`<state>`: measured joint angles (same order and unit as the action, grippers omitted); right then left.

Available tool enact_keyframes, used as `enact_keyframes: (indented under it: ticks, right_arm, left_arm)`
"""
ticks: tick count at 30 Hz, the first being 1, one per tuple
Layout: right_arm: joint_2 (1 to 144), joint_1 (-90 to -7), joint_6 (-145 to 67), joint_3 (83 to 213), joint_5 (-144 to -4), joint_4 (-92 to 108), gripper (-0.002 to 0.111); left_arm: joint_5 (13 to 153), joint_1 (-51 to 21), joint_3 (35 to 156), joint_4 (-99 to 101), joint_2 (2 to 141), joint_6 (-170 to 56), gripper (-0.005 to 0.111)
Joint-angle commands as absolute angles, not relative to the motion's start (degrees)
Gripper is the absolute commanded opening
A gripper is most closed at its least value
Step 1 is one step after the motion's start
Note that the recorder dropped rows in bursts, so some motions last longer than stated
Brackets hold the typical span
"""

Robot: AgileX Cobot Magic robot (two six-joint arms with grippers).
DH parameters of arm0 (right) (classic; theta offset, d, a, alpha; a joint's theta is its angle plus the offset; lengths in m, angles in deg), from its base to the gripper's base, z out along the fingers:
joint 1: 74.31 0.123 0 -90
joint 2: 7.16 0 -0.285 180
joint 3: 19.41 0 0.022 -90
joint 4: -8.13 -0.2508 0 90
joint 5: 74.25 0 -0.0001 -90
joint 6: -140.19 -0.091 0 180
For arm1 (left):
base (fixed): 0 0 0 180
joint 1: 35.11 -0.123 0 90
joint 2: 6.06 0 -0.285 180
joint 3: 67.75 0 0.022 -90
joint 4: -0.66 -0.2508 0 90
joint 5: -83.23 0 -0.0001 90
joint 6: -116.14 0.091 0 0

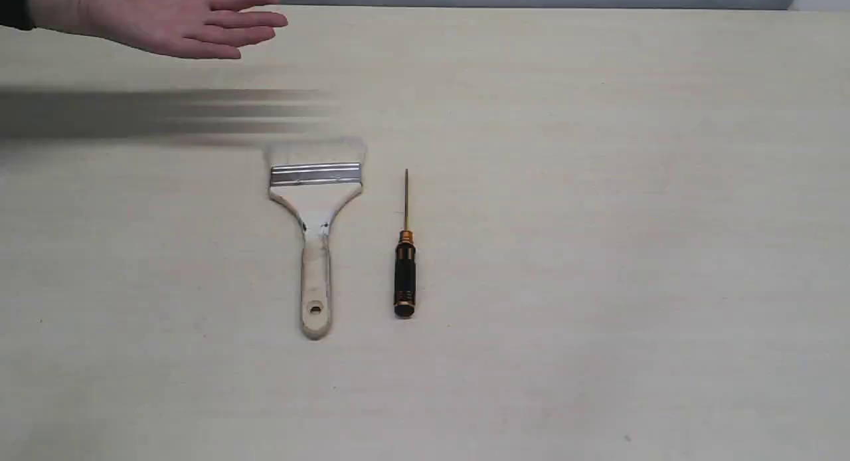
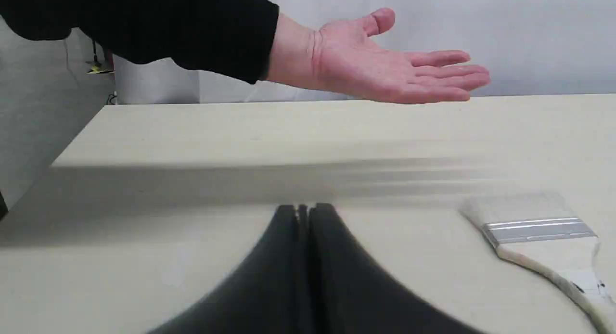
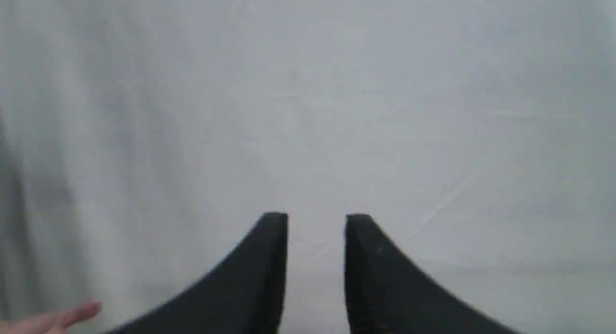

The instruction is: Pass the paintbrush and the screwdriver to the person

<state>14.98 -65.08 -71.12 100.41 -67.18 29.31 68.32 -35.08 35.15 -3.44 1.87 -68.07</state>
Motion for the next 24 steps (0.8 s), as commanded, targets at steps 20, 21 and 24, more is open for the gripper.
enact_keyframes:
  ticks: [20, 21, 24]
  right_arm:
    - [94.9, -23.6, -71.1, 164.3, -134.3, 39.6, 0.045]
    - [97.5, -23.7, -69.8, 166.5, -135.7, 37.2, 0.045]
    - [103.4, -23.7, -68.6, 170.4, -136.0, 33.9, 0.045]
  left_arm:
    - [68.8, -34.8, 35.0, -3.3, 1.7, -68.2, 0.000]
    - [68.8, -34.8, 35.0, -3.3, 1.7, -68.2, 0.000]
    - [68.8, -34.8, 35.0, -3.3, 1.7, -68.2, 0.000]
